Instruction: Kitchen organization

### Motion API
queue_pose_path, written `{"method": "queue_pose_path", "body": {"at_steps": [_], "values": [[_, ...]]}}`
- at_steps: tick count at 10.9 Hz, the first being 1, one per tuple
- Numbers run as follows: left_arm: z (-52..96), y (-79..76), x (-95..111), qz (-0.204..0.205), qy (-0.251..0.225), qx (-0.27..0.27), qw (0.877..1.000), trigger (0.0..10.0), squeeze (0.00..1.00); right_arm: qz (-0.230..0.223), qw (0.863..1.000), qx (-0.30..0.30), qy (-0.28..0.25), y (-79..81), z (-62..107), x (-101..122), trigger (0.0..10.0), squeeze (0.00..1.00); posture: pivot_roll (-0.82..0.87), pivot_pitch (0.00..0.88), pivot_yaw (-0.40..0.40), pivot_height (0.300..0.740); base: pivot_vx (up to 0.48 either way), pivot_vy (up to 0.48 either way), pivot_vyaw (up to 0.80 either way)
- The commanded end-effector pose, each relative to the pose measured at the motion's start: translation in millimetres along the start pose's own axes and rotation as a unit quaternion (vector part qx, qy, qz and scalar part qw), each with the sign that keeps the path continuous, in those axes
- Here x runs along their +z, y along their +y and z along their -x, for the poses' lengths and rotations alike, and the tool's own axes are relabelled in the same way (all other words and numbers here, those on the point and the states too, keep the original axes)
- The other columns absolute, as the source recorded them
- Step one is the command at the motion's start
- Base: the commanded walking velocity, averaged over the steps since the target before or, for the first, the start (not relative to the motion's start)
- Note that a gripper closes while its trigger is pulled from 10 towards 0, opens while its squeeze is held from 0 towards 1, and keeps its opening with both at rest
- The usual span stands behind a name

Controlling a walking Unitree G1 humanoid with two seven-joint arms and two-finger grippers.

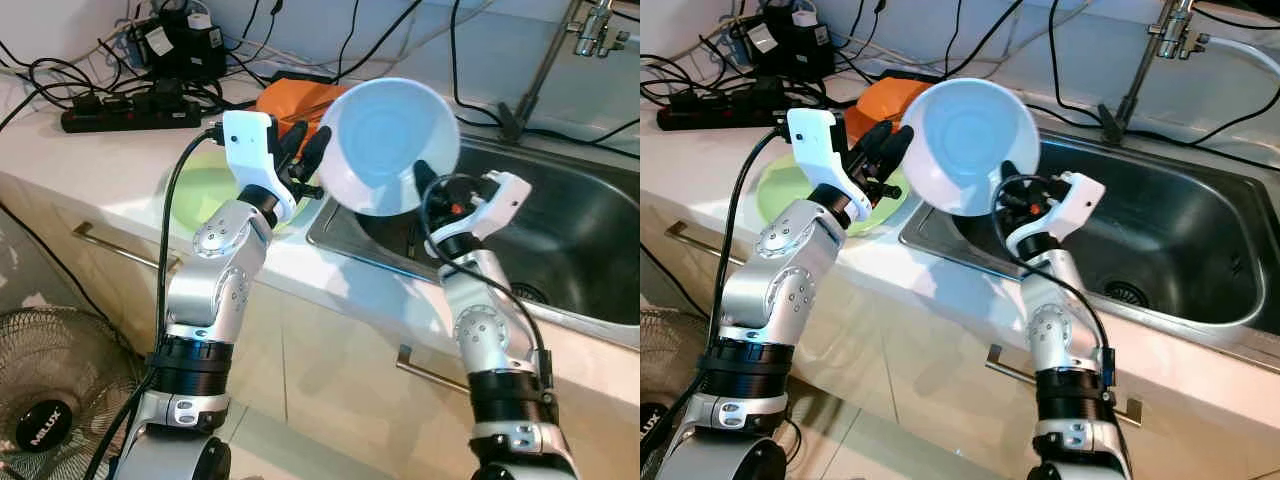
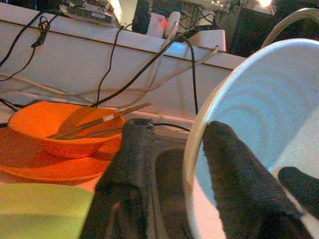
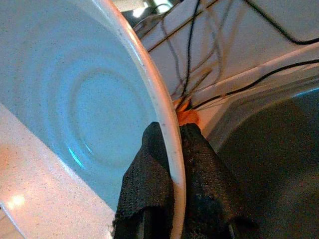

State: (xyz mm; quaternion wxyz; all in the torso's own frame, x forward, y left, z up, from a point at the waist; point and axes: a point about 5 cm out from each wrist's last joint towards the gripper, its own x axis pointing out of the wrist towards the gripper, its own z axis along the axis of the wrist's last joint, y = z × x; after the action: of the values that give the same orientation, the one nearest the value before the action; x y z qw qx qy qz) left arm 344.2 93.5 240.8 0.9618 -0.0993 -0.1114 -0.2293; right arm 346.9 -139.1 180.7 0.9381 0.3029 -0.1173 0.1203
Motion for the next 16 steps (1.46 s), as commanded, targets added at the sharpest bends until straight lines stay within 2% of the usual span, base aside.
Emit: {"method": "queue_pose_path", "body": {"at_steps": [1,3,4,5,7,9,10,12,13,16], "values": [[-1.3,-4.9,3.2,-0.014,-0.005,-0.011,1.0,10.0,0.0,0.002,0.999,-0.024,-0.045,-8.1,-6.7,20.8,0.0,0.0,0.17,0.016,-0.004,0.74,0.0,0.0,0.0],[-0.6,-7.6,-4.4,-0.019,0.011,-0.02,1.0,10.0,0.0,0.018,0.994,-0.079,-0.07,-28.1,-10.9,35.6,0.0,0.0,0.17,0.016,-0.005,0.74,0.0,0.0,0.0],[1.8,-10.9,-13.8,-0.026,0.033,-0.037,0.998,10.0,0.0,0.03,0.99,-0.113,-0.076,-40.2,-12.6,41.3,1.9,0.0,0.18,0.015,-0.006,0.74,0.0,0.0,0.0],[3.4,-12.8,-19.5,-0.031,0.045,-0.045,0.998,10.0,0.0,0.041,0.987,-0.134,-0.08,-47.5,-13.2,45.3,10.0,0.0,0.18,0.013,-0.007,0.74,0.0,0.0,0.0],[10.3,-21.5,-48.2,-0.058,0.112,-0.082,0.989,10.0,0.0,0.141,0.973,-0.176,-0.049,-64.9,-17.4,43.8,10.0,0.0,0.18,0.008,-0.007,0.74,0.0,0.0,0.0],[17.3,-27.8,-66.3,-0.072,0.152,-0.105,0.98,10.0,0.0,0.231,0.957,-0.176,-0.004,-67.9,-22.2,34.0,10.0,0.0,0.18,0.007,-0.008,0.74,0.0,0.0,0.0],[21.5,-32.7,-73.7,-0.079,0.176,-0.124,0.973,10.0,0.0,0.294,0.94,-0.169,0.04,-68.1,-24.9,23.2,10.0,0.0,0.19,0.008,-0.009,0.74,0.0,0.0,0.0],[25.3,-35.2,-79.9,-0.076,0.194,-0.131,0.969,10.0,0.0,0.37,0.916,-0.129,0.087,-61.9,-28.2,7.6,10.0,0.0,0.19,0.01,-0.013,0.74,0.0,0.0,0.0],[26.6,-37.2,-80.6,-0.076,0.197,-0.135,0.968,10.0,0.0,0.424,0.891,-0.108,0.122,-58.8,-28.5,-4.4,10.0,0.0,0.2,0.01,-0.018,0.74,0.0,0.0,0.0],[28.9,-39.3,-79.1,-0.075,0.2,-0.136,0.967,10.0,0.0,0.455,0.867,-0.099,0.179,-59.2,-24.0,-24.1,10.0,0.0,0.22,0.013,-0.027,0.74,0.0,0.0,0.0]]}}
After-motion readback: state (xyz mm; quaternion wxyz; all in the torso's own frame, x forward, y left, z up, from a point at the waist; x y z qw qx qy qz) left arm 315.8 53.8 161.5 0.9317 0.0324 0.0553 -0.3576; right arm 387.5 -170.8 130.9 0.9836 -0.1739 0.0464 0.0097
